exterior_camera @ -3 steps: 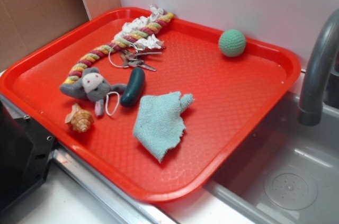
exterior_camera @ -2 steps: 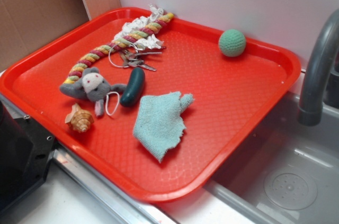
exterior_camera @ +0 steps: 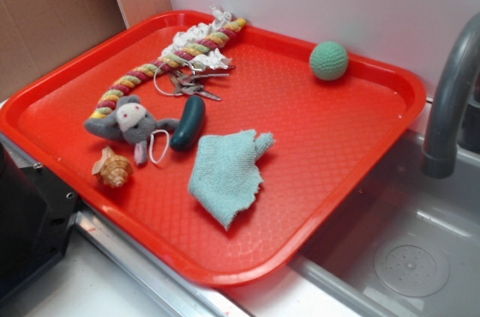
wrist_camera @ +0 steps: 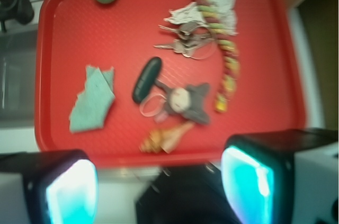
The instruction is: Grab the blue cloth.
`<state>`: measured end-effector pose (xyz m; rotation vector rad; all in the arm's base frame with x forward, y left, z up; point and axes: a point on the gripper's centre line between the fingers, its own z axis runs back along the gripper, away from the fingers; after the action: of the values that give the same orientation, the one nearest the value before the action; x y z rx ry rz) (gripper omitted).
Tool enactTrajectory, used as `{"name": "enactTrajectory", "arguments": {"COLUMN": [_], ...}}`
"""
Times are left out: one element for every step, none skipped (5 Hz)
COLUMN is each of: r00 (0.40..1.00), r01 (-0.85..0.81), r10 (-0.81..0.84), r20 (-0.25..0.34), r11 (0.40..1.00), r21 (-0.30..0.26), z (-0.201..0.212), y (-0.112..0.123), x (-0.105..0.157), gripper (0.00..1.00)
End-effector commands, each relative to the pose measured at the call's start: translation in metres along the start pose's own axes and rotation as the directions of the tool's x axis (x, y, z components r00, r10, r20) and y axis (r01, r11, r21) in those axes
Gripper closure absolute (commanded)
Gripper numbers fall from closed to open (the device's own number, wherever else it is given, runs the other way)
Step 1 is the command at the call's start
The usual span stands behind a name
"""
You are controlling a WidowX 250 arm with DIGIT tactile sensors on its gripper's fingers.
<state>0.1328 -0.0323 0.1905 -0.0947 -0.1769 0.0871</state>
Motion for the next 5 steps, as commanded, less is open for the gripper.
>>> {"name": "enactTrajectory", "arguments": {"r00": [0.997, 0.987, 0.972, 0.96, 0.96], "r01": [-0.051, -0.04, -0.036, -0.021, -0.031], "r10": [0.047, 0.021, 0.016, 0.012, 0.024], "r20": [-0.057, -0.157, -0.233, -0.281, -0.279], "r11": [0.996, 0.992, 0.996, 0.999, 0.999], "r21": [-0.075, -0.118, -0.079, -0.026, -0.019], "z": [-0.089, -0.121, -0.152, -0.166, -0.176], "y": [-0.051, -0.057, -0.061, -0.059, -0.052], "x": [0.011, 0.024, 0.033, 0.035, 0.037], "gripper": [0.0, 0.0, 0.0, 0.0, 1.0]}}
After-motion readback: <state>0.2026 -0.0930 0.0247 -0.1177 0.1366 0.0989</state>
